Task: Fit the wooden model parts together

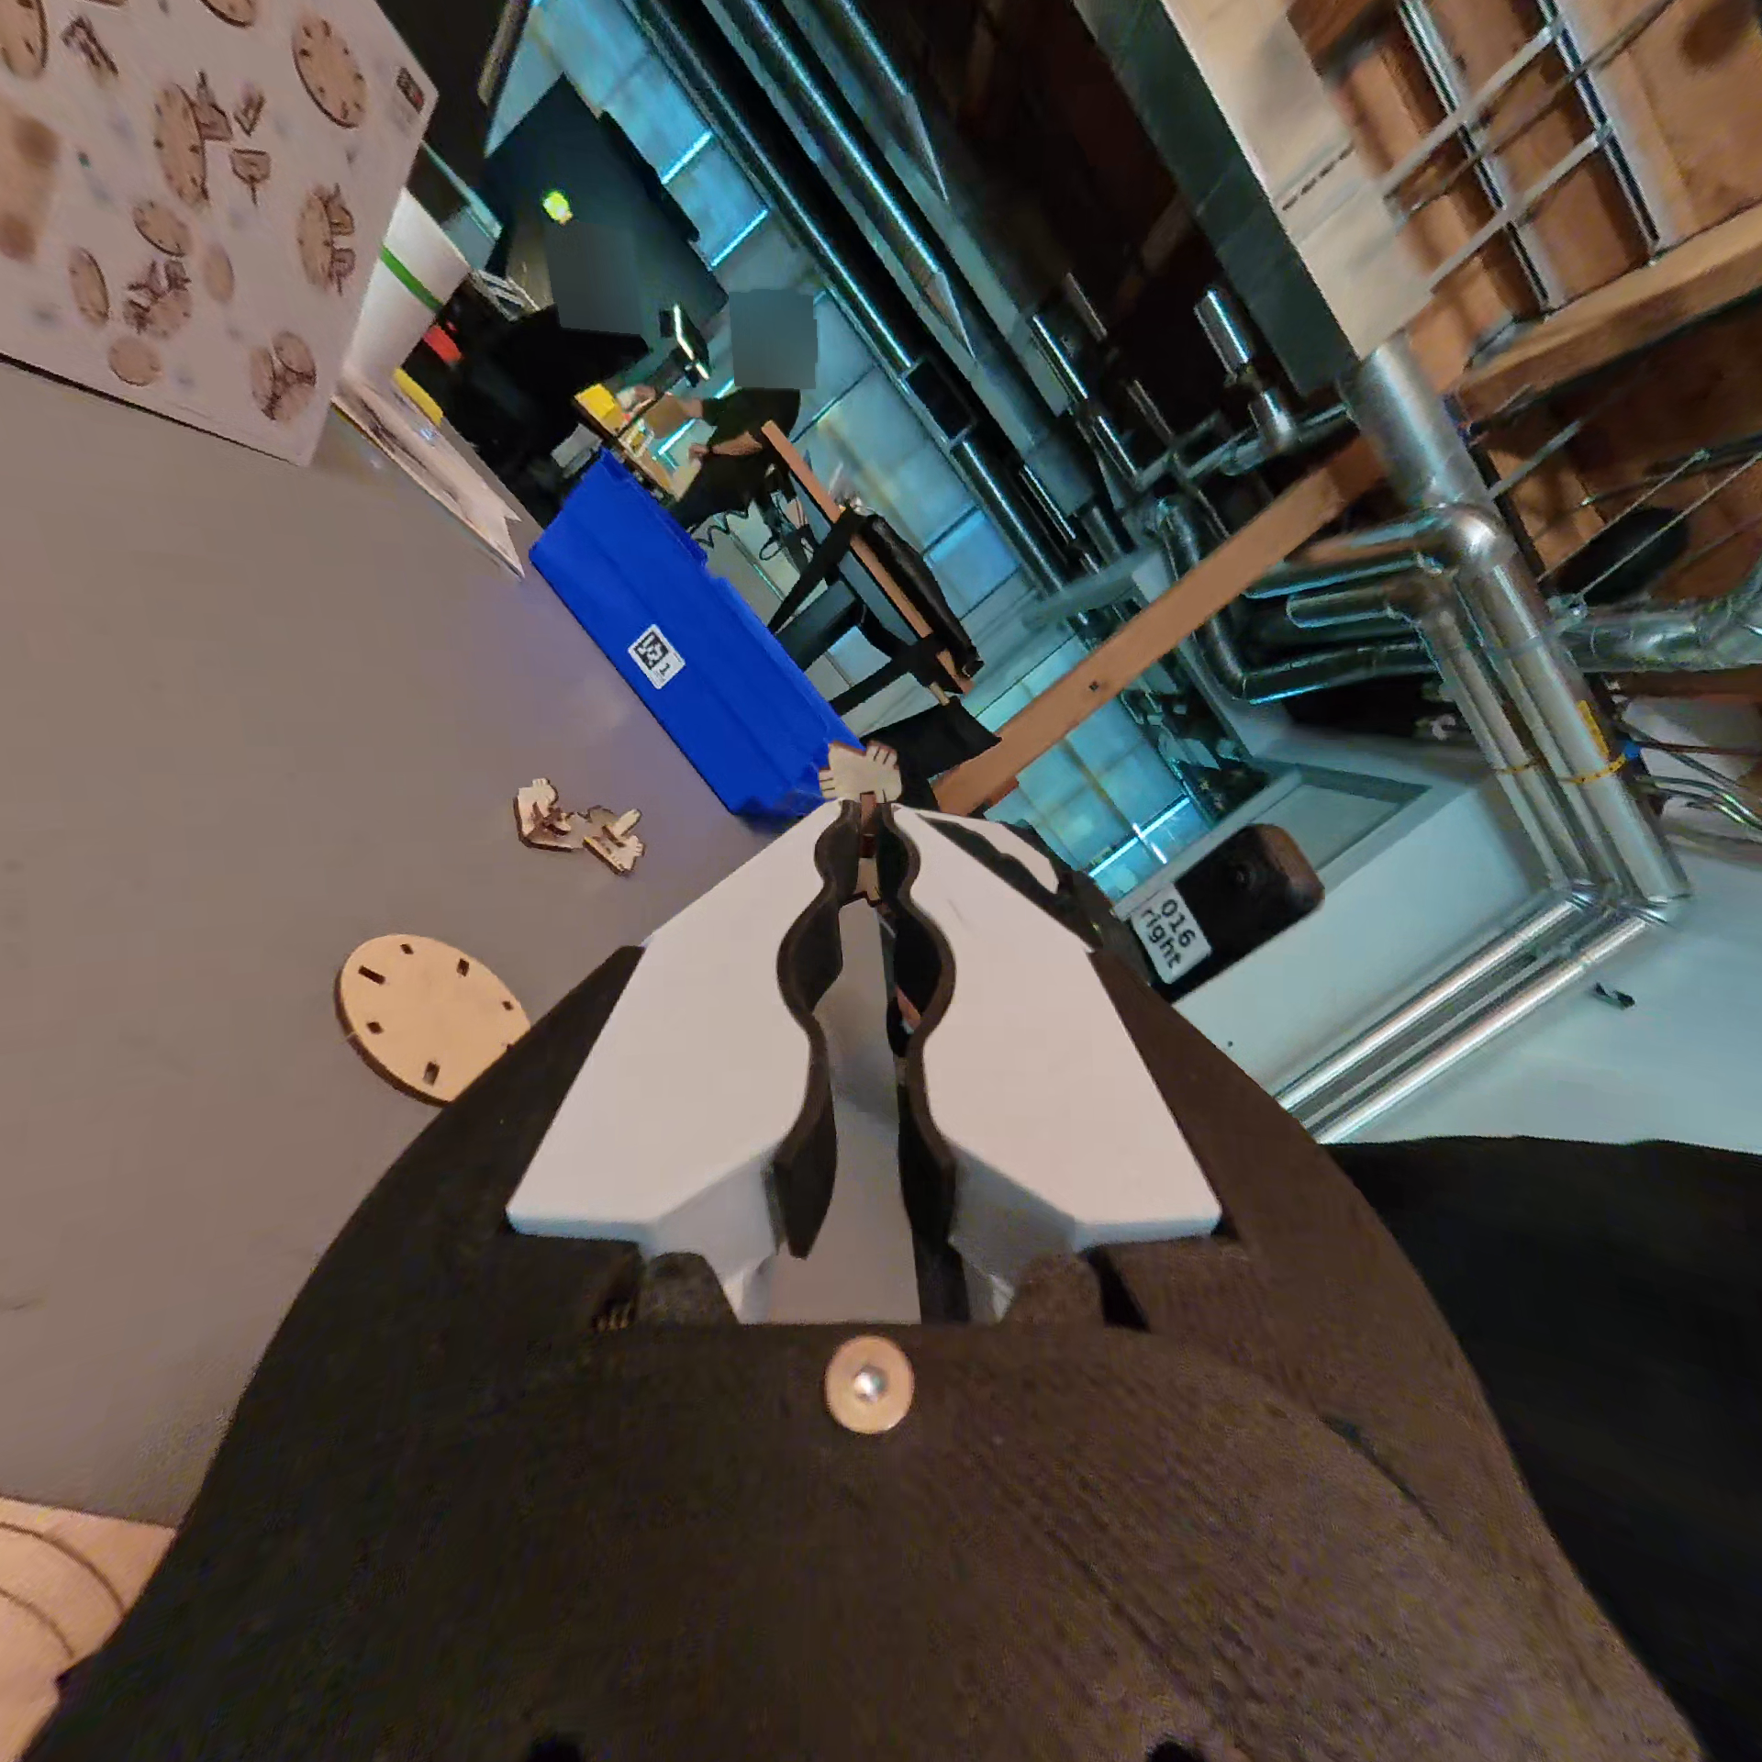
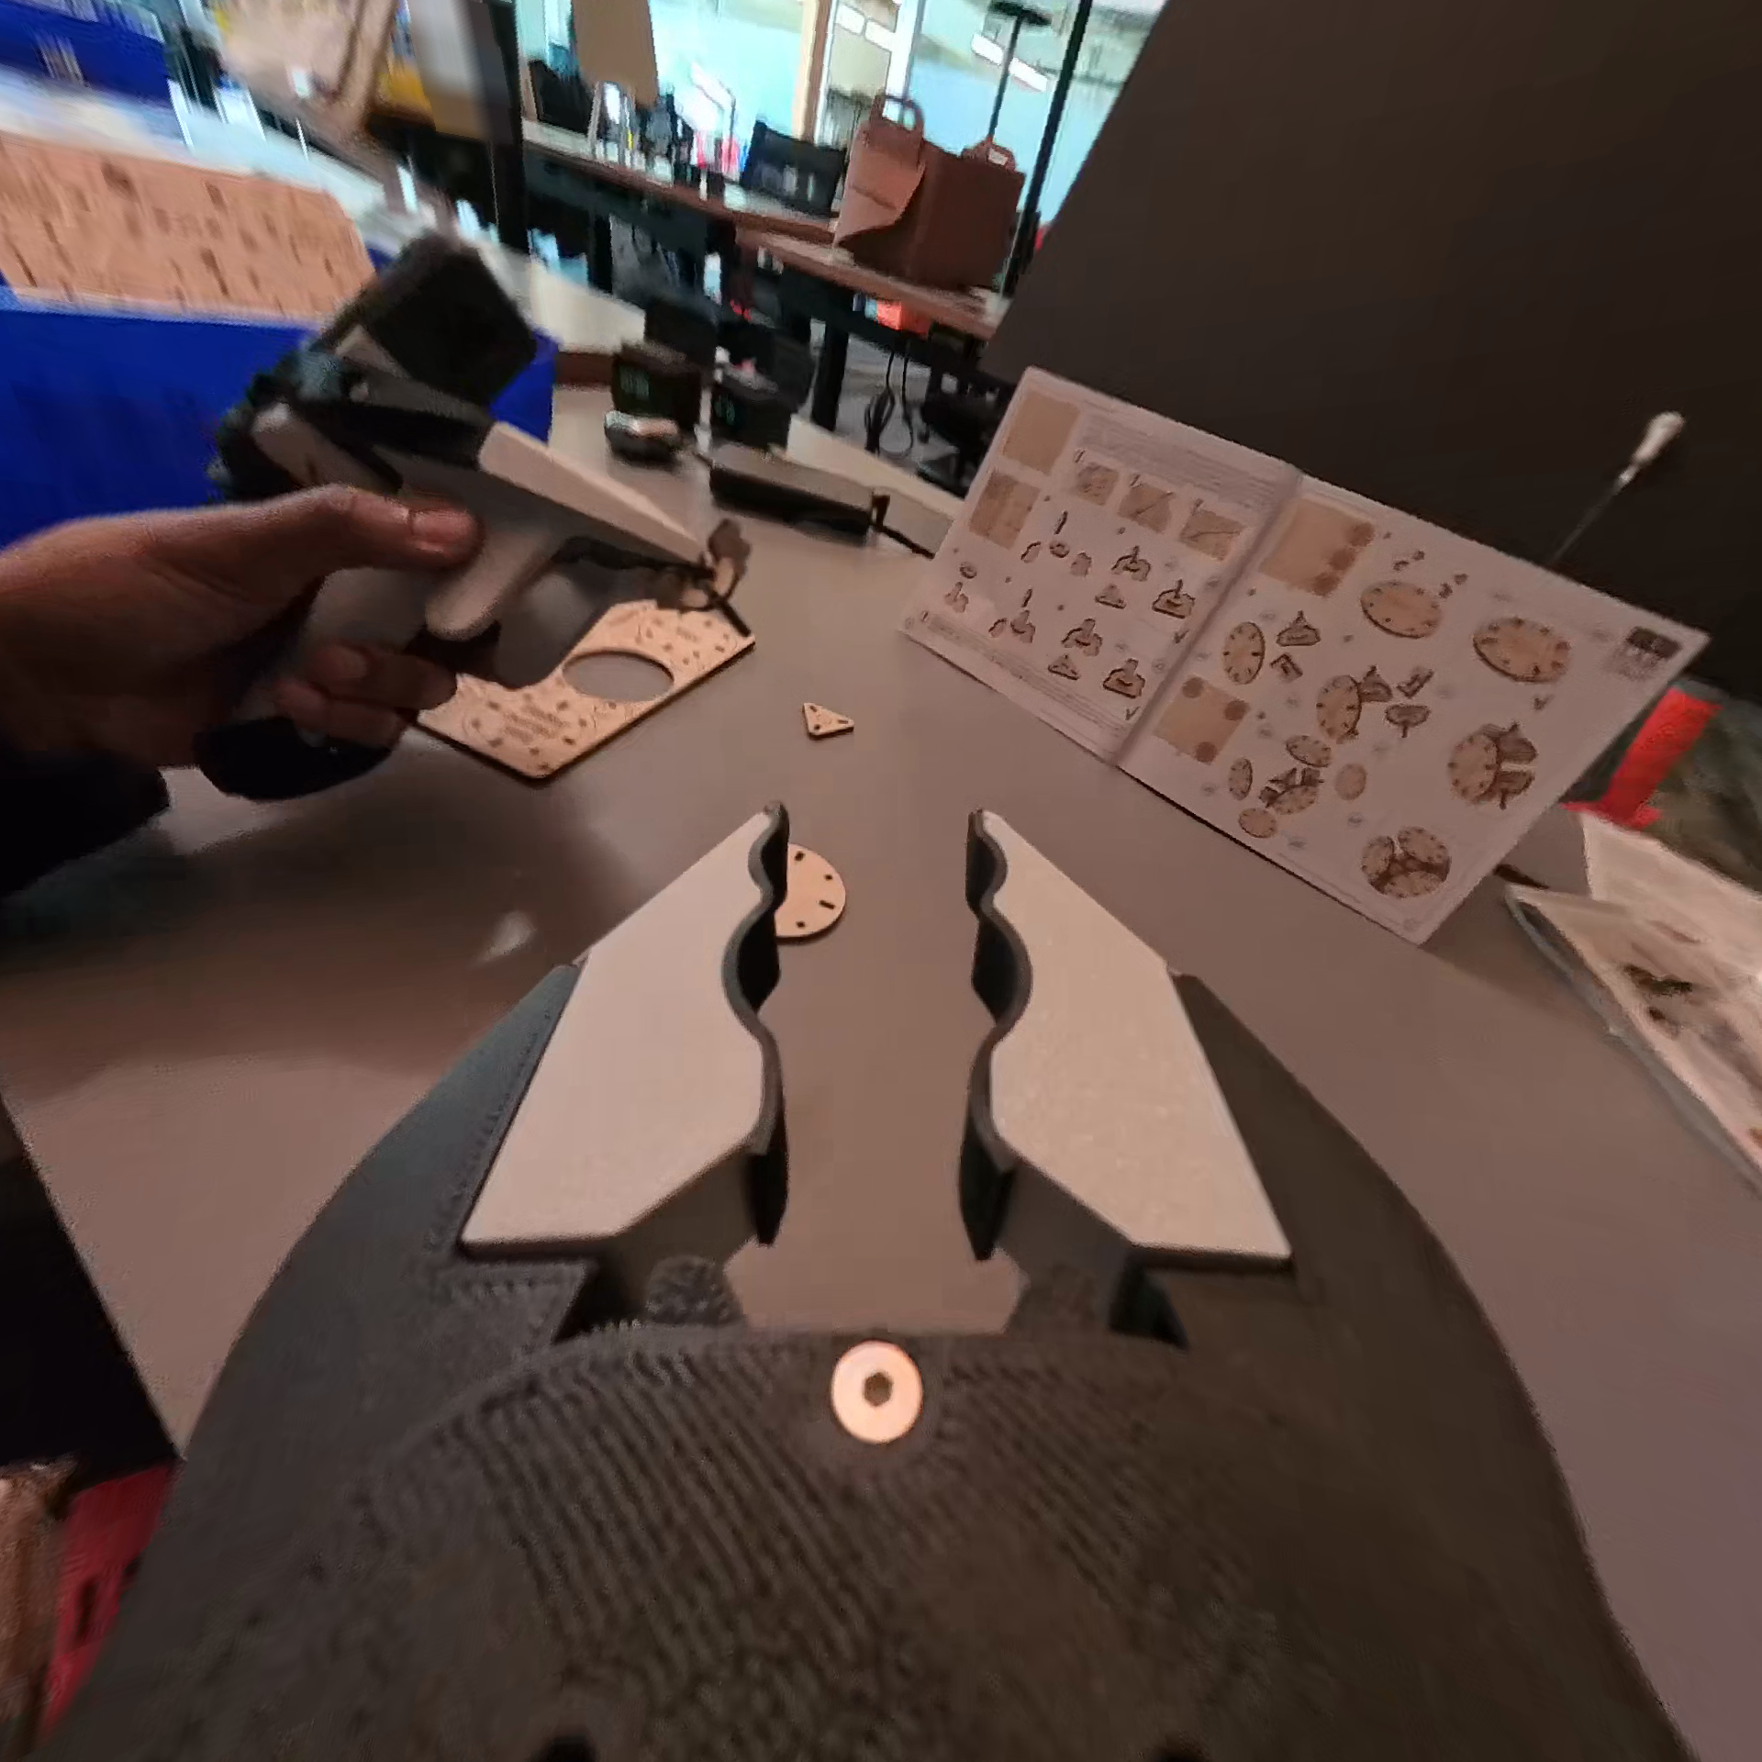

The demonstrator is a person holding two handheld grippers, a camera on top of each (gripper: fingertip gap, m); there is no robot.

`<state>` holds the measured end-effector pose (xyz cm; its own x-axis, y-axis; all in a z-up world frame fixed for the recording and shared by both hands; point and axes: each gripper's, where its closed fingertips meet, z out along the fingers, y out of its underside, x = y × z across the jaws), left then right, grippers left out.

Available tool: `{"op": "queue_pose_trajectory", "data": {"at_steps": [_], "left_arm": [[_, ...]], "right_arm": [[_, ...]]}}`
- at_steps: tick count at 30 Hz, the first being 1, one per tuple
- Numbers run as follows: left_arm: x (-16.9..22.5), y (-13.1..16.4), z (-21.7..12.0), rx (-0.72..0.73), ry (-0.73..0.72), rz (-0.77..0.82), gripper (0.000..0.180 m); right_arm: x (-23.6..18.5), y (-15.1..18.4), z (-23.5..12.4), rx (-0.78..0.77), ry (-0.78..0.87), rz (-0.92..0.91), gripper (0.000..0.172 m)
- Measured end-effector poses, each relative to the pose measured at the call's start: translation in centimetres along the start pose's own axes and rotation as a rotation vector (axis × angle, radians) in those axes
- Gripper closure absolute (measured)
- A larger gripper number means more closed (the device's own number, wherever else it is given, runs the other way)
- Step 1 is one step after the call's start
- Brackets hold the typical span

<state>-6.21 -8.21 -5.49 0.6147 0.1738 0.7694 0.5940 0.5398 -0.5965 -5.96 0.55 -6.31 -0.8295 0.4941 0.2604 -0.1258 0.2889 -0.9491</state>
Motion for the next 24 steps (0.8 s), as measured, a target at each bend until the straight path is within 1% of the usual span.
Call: {"op": "queue_pose_trajectory", "data": {"at_steps": [2,4,9,13,18,21,24], "left_arm": [[0.0,0.2,0.3,0.001,0.025,-0.012,0.179],[-0.1,0.7,0.6,-0.024,0.039,-0.018,0.179],[-0.3,2.8,1.8,-0.133,0.069,-0.098,0.179],[0.0,3.4,2.7,-0.137,0.106,-0.160,0.179],[-0.2,4.4,3.6,-0.147,0.134,-0.206,0.179],[-0.5,5.0,4.1,-0.160,0.127,-0.209,0.179],[-0.5,5.7,4.7,-0.175,0.123,-0.203,0.179]], "right_arm": [[-1.0,0.2,0.9,-0.040,-0.010,-0.075,0.133],[-1.6,0.5,1.4,-0.063,-0.024,-0.110,0.132],[-2.3,2.0,1.7,-0.097,-0.062,-0.081,0.134],[-2.7,2.1,1.4,-0.077,-0.068,-0.069,0.138],[-2.2,1.0,0.8,-0.026,0.000,-0.198,0.148],[-2.2,0.1,0.5,0.011,0.003,-0.232,0.155],[-2.2,0.6,0.8,-0.015,-0.004,-0.229,0.153]]}}
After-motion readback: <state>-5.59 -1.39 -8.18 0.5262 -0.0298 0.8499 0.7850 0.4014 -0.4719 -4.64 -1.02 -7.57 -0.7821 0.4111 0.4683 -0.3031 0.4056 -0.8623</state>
